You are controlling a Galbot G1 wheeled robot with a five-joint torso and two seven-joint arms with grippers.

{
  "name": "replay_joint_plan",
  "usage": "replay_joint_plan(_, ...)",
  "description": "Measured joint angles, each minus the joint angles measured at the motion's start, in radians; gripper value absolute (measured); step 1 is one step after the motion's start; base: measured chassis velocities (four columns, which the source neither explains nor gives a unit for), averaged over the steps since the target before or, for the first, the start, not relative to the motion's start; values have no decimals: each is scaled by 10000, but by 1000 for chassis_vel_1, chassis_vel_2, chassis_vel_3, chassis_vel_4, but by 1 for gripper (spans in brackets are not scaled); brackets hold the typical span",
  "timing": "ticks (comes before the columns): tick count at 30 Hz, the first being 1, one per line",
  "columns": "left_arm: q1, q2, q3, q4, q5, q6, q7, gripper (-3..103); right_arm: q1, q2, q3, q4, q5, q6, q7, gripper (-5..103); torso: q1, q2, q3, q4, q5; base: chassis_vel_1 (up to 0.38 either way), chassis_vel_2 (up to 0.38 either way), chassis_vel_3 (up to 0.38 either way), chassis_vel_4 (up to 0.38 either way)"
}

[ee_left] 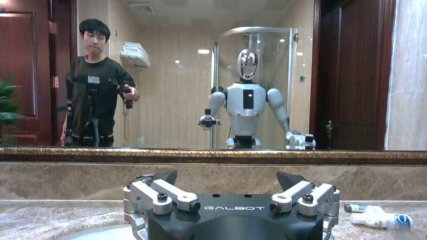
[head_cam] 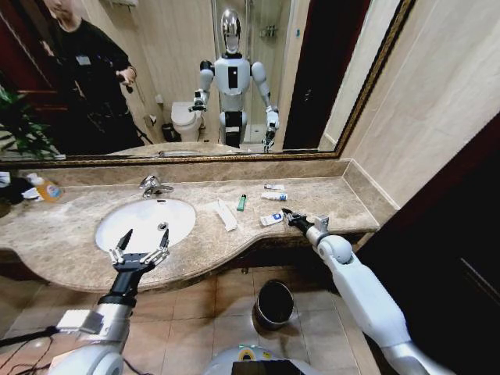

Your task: Pick up the trash from the sink and place it in the trash bin.

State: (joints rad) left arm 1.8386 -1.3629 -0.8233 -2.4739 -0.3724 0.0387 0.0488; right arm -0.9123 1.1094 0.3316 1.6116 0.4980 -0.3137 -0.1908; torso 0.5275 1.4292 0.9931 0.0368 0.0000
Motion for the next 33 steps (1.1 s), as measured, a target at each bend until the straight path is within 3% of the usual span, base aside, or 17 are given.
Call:
replay_joint_plan(20, 0, 0, -1, 0, 0, 0, 0, 100, -540, -156, 166, 1284, 235, -1, 303, 0, 0, -1, 0, 1, 0, 0, 0, 0, 0)
replay_joint_plan(33, 0, 0, 0, 0, 0, 0, -1, 100, -2687, -732, 1631, 4046, 931, -449, 472, 0, 0, -1, -1, 0, 1, 0, 0, 0, 0)
